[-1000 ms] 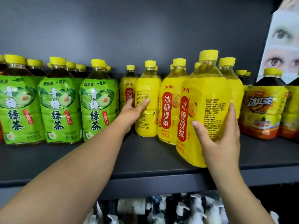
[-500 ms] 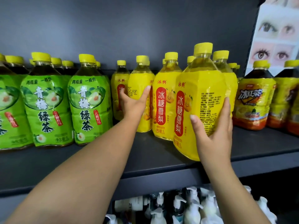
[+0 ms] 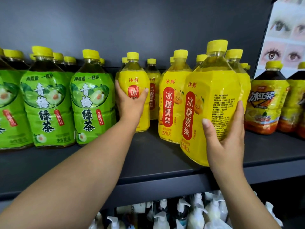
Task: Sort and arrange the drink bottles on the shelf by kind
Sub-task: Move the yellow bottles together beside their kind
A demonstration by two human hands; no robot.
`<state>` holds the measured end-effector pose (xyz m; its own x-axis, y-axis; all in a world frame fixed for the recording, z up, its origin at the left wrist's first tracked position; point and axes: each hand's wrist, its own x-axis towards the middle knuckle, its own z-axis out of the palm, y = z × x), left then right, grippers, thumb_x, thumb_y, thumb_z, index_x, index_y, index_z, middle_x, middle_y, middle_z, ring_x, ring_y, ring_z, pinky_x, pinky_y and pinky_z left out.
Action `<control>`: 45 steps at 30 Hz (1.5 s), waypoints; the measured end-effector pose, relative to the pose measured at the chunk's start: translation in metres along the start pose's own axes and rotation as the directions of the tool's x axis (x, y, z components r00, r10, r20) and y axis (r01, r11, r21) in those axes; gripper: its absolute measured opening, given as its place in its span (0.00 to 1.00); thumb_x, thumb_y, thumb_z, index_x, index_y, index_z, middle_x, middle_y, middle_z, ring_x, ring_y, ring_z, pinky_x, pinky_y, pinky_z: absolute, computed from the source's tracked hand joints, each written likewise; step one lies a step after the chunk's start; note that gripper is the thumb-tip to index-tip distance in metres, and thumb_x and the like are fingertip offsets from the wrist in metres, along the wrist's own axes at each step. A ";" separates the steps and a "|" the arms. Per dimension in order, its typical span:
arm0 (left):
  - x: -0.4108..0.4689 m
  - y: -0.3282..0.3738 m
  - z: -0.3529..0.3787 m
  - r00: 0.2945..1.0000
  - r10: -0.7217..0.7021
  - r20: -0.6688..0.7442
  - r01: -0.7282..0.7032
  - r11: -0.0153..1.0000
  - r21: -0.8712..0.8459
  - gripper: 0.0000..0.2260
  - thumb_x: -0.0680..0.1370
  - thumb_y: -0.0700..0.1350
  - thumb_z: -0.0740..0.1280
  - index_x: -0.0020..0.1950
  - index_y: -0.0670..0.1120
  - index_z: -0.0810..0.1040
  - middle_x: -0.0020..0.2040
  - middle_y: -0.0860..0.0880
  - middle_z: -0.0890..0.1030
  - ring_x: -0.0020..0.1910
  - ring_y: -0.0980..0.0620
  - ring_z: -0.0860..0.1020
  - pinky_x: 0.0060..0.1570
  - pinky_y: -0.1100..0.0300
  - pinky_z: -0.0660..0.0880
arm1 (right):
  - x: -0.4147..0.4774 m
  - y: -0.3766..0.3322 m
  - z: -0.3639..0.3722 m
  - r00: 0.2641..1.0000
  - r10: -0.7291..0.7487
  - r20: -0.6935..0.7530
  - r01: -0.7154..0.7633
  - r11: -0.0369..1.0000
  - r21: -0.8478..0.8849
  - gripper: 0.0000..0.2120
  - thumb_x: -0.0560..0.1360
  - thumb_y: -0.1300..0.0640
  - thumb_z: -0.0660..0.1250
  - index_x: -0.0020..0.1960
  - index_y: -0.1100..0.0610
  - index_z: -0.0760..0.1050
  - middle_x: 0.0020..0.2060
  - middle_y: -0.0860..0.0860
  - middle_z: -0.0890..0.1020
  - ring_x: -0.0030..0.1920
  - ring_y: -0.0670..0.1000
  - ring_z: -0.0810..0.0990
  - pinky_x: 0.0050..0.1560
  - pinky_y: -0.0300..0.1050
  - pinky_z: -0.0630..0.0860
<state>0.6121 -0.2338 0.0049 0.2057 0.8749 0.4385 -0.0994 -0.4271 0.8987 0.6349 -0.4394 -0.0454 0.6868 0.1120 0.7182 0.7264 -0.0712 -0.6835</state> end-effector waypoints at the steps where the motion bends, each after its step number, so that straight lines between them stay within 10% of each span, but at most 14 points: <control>1: -0.001 -0.001 0.000 1.000 -0.025 0.014 0.024 0.999 0.030 0.43 0.70 0.53 0.72 0.75 0.51 0.46 0.74 0.43 0.57 0.72 0.43 0.59 0.68 0.50 0.61 | 0.000 0.000 0.000 1.000 -0.003 0.000 0.003 1.000 0.003 0.41 0.62 0.28 0.54 0.70 0.38 0.42 0.74 0.44 0.55 0.74 0.46 0.52 0.69 0.46 0.53; 8: -0.010 -0.016 -0.001 0.973 -0.220 0.066 0.211 0.970 0.123 0.48 0.67 0.53 0.74 0.75 0.49 0.43 0.74 0.42 0.54 0.73 0.42 0.56 0.69 0.46 0.57 | -0.001 0.006 0.001 0.999 -0.044 -0.025 0.044 0.999 0.023 0.46 0.60 0.21 0.50 0.71 0.40 0.43 0.69 0.37 0.54 0.71 0.41 0.52 0.71 0.46 0.54; 45: -0.008 -0.025 0.010 0.998 -0.049 -0.039 0.060 0.920 0.387 0.46 0.72 0.50 0.69 0.74 0.42 0.37 0.77 0.44 0.45 0.74 0.40 0.52 0.70 0.46 0.54 | -0.002 0.006 0.005 0.999 -0.033 -0.036 0.031 0.998 -0.046 0.42 0.62 0.21 0.47 0.70 0.38 0.41 0.67 0.35 0.53 0.73 0.46 0.53 0.69 0.46 0.53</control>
<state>0.6222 -0.2322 -0.0210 0.1725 0.9030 0.3935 0.2973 -0.4286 0.8532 0.6381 -0.4346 -0.0517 0.6630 0.0787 0.7445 0.7479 -0.1133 -0.6541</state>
